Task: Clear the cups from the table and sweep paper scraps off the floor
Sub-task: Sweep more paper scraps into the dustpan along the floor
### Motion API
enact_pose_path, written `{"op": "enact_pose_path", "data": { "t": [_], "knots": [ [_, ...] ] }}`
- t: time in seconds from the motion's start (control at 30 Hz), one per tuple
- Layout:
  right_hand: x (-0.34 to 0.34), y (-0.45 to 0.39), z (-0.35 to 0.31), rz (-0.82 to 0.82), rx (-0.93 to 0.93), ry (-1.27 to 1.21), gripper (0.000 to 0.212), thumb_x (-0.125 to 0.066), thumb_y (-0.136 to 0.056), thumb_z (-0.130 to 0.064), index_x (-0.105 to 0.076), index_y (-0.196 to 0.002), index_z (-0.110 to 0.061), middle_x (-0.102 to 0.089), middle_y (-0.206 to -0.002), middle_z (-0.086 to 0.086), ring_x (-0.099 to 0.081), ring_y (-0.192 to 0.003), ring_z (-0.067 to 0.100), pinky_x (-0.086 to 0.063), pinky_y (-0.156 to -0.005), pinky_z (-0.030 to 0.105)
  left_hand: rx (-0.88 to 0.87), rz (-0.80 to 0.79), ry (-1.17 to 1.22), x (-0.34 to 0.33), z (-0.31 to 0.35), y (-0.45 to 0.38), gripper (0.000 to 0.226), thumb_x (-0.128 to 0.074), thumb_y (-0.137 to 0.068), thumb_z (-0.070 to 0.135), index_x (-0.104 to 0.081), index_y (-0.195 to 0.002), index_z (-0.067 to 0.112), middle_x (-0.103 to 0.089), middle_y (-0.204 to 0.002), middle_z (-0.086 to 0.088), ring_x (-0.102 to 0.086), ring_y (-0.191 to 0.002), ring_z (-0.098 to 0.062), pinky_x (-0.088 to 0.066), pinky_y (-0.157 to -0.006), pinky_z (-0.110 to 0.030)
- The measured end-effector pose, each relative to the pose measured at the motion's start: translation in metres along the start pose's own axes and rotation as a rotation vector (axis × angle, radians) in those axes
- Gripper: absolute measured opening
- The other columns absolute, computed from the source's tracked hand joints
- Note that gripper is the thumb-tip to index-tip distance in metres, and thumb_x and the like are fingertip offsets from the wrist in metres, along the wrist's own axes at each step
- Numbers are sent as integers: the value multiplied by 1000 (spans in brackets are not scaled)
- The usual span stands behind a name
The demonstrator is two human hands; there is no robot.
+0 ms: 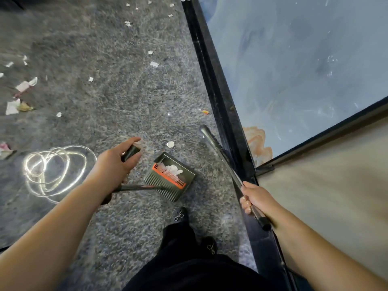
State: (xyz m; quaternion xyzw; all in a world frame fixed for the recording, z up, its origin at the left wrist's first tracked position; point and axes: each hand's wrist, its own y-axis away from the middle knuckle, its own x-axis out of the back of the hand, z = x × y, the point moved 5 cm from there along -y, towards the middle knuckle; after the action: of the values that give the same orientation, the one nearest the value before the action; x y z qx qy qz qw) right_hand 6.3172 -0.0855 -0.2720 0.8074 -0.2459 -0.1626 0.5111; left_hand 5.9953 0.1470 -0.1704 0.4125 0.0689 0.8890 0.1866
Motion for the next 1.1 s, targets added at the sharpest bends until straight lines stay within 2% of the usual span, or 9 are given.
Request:
{"op": "enact_pose_path", "data": {
  "t": [0.2,0.43,0.57,0.73,0.8,0.9,1.0,1.1],
  "knots": [
    [-35,-40,-44,44,9,21,54,-42,-102,-13,-23,-152,-23,-42,-46,4,-34,-32,12,-31,-35,18,7,-74,-19,11,-9,-61,41,-65,-90,43,-50,-126,57,-57,-64,16,-52,-49,-7,-42,-52,-26],
    [-67,-79,-103,27,28,-11,57,-41,-102,-10,-19,-153,-24,-36,-46,0,-32,-33,8,-30,-34,17,31,-58,-29,34,-8,-126,39,-64,-91,44,-50,-125,59,-58,-64,14,-51,-39,-5,-43,-44,-21],
    [-78,-105,-147,8,43,11,58,-39,-102,-10,-16,-153,-24,-33,-49,1,-32,-32,7,-30,-33,16,51,-46,-12,34,-4,-157,39,-65,-90,44,-52,-124,58,-56,-65,18,-51,-42,-3,-41,-46,-20],
    [-88,-148,-203,22,47,69,58,-38,-101,-9,-18,-152,-27,-33,-52,3,-32,-35,9,-30,-35,17,64,-59,-28,39,11,-198,37,-66,-89,45,-52,-120,61,-58,-61,15,-51,-36,-4,-35,-34,-14],
    [-90,-165,-223,25,49,72,59,-38,-100,-8,-18,-152,-28,-33,-52,3,-33,-32,8,-30,-35,16,70,-67,-45,40,16,-210,37,-64,-88,48,-49,-113,70,-60,-65,13,-52,-36,-4,-36,-33,-14],
    [-96,-196,-248,29,49,97,55,-38,-100,-7,-23,-150,-23,-33,-48,2,-32,-31,7,-29,-34,15,83,-60,-88,39,14,-226,42,-62,-88,51,-39,-104,82,-63,-72,13,-57,-44,-4,-41,-38,-15],
    [-101,-222,-257,43,25,150,55,-39,-100,-10,-23,-150,-26,-36,-44,0,-33,-31,7,-29,-34,16,106,-42,-102,38,6,-232,45,-63,-87,53,-39,-114,79,-64,-82,21,-62,-56,-1,-47,-52,-17],
    [-108,-240,-254,60,-3,241,56,-40,-101,-14,-20,-152,-28,-41,-51,4,-35,-33,10,-33,-35,19,88,-22,-88,38,0,-232,47,-66,-85,49,-41,-111,79,-62,-82,26,-59,-64,9,-45,-62,-18]
  ]
}}
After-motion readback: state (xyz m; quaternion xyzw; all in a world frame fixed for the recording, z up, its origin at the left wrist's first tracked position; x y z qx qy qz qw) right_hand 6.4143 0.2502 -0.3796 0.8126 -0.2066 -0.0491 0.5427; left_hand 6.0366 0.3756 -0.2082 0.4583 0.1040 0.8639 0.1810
